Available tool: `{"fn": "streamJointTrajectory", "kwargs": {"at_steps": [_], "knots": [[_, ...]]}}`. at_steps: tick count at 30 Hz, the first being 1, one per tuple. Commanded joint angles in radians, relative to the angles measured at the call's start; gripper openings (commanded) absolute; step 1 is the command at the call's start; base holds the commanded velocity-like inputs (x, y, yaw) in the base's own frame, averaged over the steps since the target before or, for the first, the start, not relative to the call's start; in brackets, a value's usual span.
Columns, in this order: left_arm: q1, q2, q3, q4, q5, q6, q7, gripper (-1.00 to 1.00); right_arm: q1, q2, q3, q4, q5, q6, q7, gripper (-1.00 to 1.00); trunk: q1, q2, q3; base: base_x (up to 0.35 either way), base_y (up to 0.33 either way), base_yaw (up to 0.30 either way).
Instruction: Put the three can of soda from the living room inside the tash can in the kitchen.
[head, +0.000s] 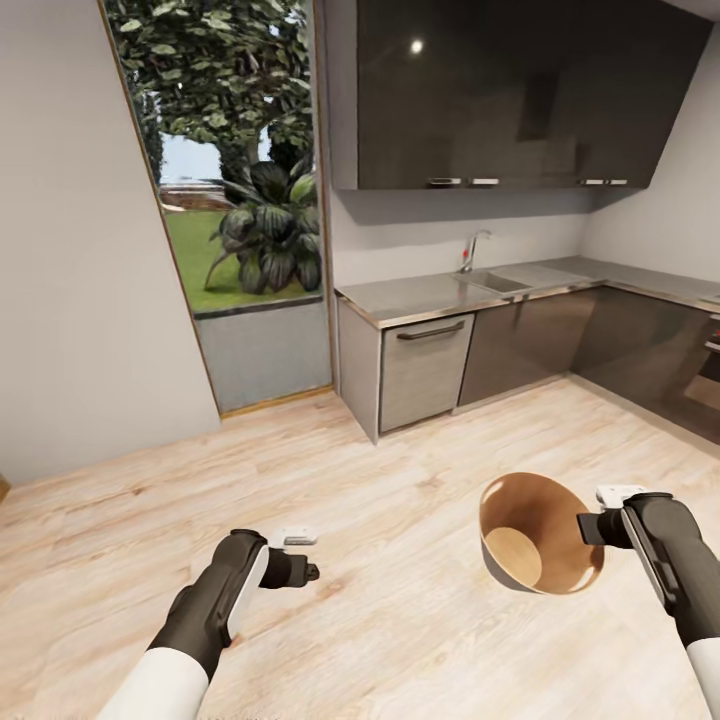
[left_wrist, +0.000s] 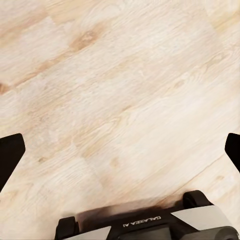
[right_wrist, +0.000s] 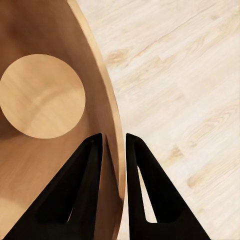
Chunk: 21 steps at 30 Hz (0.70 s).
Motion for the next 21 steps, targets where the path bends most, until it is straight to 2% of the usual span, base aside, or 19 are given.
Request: {"fn": "streamJointTrajectory", "kwargs": {"at_steps": [1,11,16,21], "knots": [[0.000,-0.001,0.000,0.000,0.000,-0.001,0.000,1.00,-0.001,0.000,0.000,0.000,-0.002,0.000,0.003,-1.00,0.000,0.000,0.000,0.000,0.001,0.081],[0.000,-0.003,-0.003,0.000,-0.001,-0.002,0.001,1.00,-0.001,0.000,0.001,0.000,-0.002,0.000,0.003,-1.00,0.000,0.000,0.000,0.000,-0.019,0.019],[-0.001,-0.004,-0.005,0.000,-0.001,-0.006,0.001,1.00,-0.001,0.000,0.000,-0.001,0.000,0.000,0.003,-1.00,0.000,0.000,0.000,0.000,-0.181,0.026],[-0.001,-0.004,-0.006,0.000,-0.002,-0.016,0.001,1.00,-0.001,0.000,0.001,-0.001,0.001,0.000,0.003,-1.00,0.000,0.000,0.000,0.000,-0.261,0.170]]}}
